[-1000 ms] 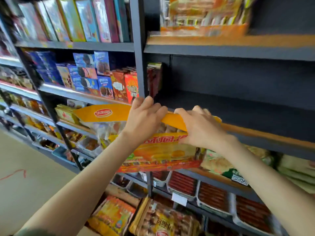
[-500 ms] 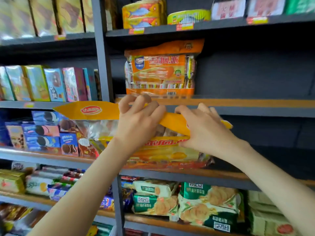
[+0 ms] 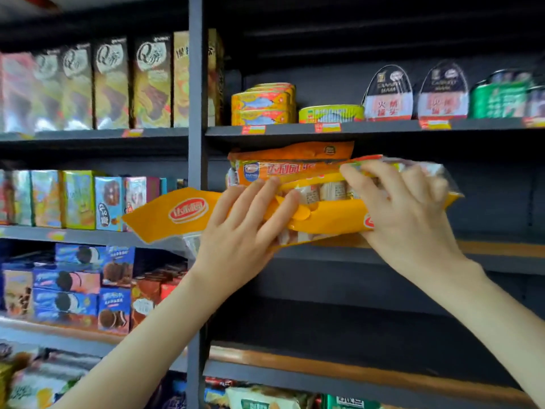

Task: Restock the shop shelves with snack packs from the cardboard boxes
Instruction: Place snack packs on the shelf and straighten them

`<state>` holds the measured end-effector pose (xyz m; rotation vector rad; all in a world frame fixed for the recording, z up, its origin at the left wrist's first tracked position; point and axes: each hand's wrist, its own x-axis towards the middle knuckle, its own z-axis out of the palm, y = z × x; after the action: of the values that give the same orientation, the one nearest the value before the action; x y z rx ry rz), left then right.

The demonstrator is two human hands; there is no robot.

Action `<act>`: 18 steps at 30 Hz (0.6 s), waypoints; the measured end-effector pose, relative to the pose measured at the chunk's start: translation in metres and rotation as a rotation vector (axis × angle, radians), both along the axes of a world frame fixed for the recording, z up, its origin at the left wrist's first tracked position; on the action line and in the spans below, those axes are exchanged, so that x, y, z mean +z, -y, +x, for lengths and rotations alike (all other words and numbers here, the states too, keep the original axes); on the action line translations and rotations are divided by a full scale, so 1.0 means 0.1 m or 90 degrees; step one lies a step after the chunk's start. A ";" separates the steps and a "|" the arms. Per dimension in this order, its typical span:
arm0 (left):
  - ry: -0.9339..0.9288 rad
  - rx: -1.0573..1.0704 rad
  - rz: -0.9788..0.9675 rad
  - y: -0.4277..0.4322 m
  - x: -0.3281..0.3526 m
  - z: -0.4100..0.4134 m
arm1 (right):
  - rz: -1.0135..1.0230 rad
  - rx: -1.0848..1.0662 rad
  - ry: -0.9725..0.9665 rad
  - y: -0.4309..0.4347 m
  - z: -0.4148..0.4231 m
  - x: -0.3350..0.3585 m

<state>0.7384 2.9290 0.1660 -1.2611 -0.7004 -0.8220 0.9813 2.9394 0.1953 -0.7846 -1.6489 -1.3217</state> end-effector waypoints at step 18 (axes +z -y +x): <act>0.065 0.184 -0.283 -1.10 0.73 -0.39 | -0.103 -0.087 -0.040 -1.40 -0.24 0.51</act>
<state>0.6993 3.0386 0.2386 -1.4712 -1.1634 -0.5075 0.9573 3.0793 0.2459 -1.0403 -1.6925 -1.2537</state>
